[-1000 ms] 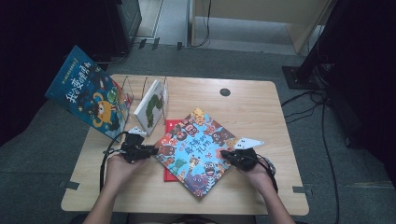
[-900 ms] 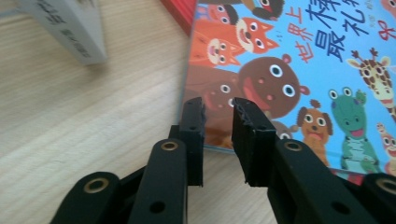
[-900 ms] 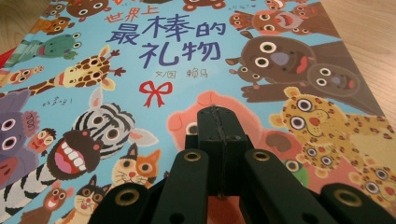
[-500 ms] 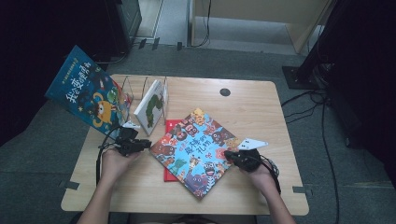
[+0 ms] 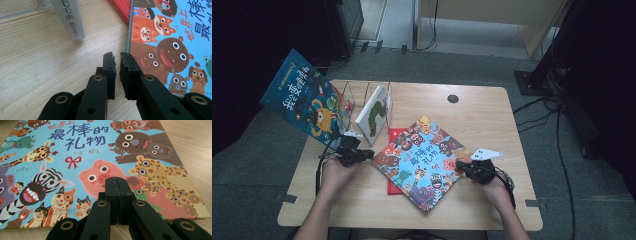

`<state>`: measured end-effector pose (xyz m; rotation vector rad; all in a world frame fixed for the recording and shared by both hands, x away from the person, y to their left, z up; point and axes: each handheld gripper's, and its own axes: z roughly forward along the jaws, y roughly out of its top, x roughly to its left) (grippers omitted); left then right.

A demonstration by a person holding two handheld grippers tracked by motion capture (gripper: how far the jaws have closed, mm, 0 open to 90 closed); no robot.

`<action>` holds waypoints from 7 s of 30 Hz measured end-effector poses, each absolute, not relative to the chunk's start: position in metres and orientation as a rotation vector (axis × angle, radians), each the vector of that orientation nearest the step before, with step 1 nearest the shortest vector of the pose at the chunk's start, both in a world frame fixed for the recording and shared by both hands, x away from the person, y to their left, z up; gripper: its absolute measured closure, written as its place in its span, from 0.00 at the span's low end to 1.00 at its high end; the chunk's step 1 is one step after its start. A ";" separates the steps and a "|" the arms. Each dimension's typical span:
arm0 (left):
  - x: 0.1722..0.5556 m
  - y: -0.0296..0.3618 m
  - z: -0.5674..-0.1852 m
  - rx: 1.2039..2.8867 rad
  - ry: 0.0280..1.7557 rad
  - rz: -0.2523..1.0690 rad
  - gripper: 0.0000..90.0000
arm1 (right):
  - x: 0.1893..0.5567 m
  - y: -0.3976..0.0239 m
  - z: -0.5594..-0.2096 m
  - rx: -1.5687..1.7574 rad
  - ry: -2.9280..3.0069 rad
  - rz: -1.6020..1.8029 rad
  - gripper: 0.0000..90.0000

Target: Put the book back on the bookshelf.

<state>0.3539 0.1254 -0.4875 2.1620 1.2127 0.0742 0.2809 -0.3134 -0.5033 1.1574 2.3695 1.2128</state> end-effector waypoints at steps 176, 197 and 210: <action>0.365 0.074 -0.429 2.086 1.186 -0.465 0.64 | 0.279 -0.301 -0.512 1.171 2.432 1.106 1.00; 0.396 0.022 -0.369 2.252 1.077 -0.621 0.83 | 0.285 -0.293 -0.514 1.105 2.451 1.133 0.92; 0.413 0.012 -0.346 2.256 1.197 -0.658 0.91 | 0.283 -0.288 -0.510 0.981 2.455 1.192 0.61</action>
